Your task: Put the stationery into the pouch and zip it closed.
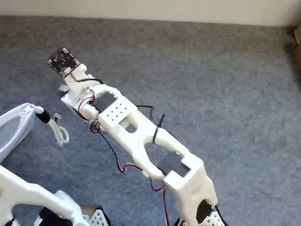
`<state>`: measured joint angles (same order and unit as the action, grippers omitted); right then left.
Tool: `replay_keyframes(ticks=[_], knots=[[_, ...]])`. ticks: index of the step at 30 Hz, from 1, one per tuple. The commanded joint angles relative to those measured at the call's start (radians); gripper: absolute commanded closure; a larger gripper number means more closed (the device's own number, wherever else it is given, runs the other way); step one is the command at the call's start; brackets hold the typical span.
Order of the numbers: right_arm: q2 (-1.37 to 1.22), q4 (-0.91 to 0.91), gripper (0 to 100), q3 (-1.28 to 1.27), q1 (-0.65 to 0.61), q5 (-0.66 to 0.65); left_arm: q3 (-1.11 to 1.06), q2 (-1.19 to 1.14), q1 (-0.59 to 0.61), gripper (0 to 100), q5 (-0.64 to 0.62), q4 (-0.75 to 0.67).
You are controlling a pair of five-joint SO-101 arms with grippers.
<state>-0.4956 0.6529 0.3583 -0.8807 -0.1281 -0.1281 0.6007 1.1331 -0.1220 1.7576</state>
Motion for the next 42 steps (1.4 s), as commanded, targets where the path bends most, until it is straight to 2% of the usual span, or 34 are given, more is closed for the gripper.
replay_keyframes(ticks=[1,8,21,32,40,42], knots=[[-0.061,0.028,83.4,0.168,0.005,-0.048,0.048,0.007,0.010,99,-0.008,0.005],[-0.285,0.203,71.1,0.475,0.010,-0.049,0.048,0.007,0.005,99,-0.008,0.005],[-0.657,0.228,71.0,0.885,0.010,-0.055,0.030,0.005,0.002,99,-0.008,0.005],[-0.766,0.223,71.2,0.934,0.013,-0.057,0.008,0.005,0.008,99,-0.006,0.003],[-0.774,0.226,93.4,0.935,0.019,-0.060,0.010,0.005,0.010,99,-0.006,0.003],[-0.773,0.228,96.5,0.935,0.019,-0.098,0.012,0.005,0.010,99,-0.006,0.003]])
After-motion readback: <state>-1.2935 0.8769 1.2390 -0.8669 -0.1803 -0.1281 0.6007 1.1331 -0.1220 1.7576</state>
